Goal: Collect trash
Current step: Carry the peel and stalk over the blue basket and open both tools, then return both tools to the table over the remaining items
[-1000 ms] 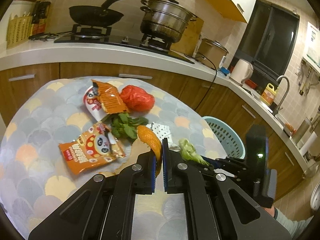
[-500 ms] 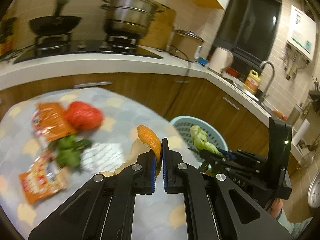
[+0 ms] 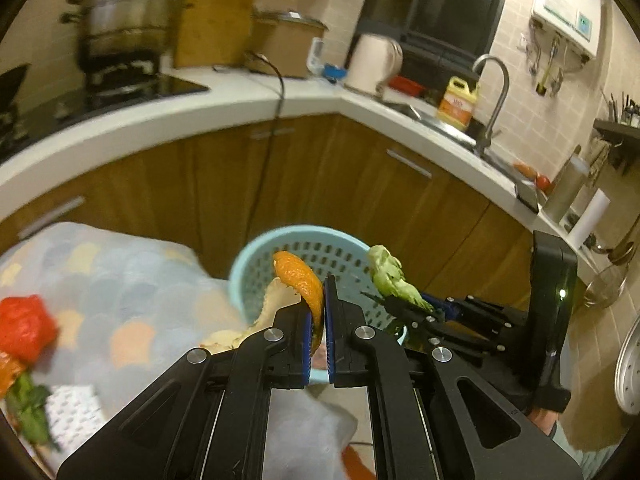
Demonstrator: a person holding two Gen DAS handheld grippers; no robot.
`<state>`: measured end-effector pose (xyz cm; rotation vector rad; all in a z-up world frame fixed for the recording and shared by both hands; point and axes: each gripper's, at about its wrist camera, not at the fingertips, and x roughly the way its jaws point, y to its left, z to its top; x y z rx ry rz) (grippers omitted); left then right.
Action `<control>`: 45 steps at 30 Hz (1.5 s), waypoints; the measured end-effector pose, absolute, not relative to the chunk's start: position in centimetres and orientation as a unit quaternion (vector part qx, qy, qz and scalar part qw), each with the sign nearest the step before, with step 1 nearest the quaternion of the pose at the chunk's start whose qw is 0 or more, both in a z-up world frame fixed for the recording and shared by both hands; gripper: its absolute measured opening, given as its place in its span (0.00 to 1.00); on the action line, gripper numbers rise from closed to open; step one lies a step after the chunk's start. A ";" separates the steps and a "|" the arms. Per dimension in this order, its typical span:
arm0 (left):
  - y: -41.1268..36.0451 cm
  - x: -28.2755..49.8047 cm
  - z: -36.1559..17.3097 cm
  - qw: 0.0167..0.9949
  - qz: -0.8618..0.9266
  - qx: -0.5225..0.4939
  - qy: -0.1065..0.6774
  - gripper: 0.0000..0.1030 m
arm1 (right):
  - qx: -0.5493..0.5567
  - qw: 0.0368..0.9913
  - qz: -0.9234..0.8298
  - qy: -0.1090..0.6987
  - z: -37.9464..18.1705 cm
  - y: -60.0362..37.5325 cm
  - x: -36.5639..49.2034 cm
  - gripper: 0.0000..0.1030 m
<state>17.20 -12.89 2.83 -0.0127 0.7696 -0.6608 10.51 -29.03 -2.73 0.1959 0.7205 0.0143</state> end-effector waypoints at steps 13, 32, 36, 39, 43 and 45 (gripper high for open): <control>-18.5 22.6 -3.6 0.834 -0.319 -0.015 0.450 0.12 | 0.121 0.901 -0.024 0.416 -7.1 -32.2 14.7 0.21; -16.5 21.4 -3.7 0.834 -0.312 -0.010 0.456 0.48 | 0.128 0.910 -0.010 0.394 -4.6 -31.8 12.6 0.26; -15.4 20.5 -3.4 0.839 -0.307 -0.015 0.450 0.48 | 0.126 0.913 -0.002 0.388 -3.9 -31.2 11.7 0.27; -14.0 18.9 -2.6 0.849 -0.301 -0.018 0.435 0.48 | 0.109 0.918 0.012 0.380 -2.9 -29.8 11.0 0.27; -10.7 16.0 -0.9 0.869 -0.283 -0.027 0.405 0.49 | 0.087 0.928 0.042 0.361 -1.0 -27.1 9.7 0.27; -8.8 14.9 0.1 0.877 -0.273 -0.038 0.393 0.50 | 0.071 0.933 0.061 0.348 0.3 -25.1 9.0 0.27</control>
